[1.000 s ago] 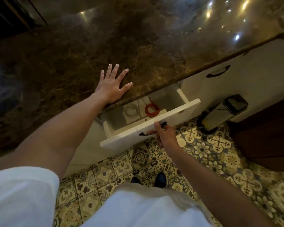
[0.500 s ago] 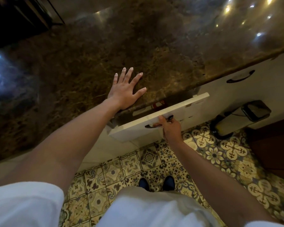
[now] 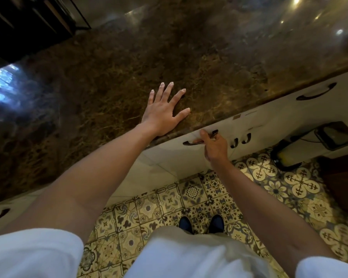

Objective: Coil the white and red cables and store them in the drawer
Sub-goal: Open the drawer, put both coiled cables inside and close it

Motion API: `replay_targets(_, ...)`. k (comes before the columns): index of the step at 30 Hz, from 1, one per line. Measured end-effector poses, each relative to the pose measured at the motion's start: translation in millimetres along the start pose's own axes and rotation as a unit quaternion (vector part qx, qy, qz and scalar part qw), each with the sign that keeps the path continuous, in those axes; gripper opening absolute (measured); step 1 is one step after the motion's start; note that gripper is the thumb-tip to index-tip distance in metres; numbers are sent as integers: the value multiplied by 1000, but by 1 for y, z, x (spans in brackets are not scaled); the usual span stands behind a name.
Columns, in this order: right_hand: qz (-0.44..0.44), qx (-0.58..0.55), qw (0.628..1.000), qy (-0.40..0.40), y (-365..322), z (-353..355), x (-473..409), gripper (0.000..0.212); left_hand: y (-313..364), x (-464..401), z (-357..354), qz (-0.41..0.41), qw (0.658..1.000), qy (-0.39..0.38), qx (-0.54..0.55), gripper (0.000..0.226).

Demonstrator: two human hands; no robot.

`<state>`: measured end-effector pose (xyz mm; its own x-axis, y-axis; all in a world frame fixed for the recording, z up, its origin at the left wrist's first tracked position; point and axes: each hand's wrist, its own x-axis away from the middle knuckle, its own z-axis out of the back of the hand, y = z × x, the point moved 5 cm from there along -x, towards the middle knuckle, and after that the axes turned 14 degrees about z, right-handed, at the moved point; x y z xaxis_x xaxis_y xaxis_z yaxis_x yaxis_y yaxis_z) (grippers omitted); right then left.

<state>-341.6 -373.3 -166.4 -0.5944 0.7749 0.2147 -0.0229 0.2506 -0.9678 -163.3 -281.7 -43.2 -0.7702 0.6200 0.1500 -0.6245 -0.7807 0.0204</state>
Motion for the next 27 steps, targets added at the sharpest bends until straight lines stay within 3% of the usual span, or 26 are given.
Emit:
replay_targets(3,-8,-17,1000,-3,-3,-5,0,6,0,0,1,-1,1000,0,6,73)
replay_targets(17,-25,-22,999,-4,1,-5,-1,27,0,0,-1,1,1000,3,-4,74)
replay_targets(27,-43,138,987,-65,-11,10,6,53,-1,1,2,1,1000,6,10,74)
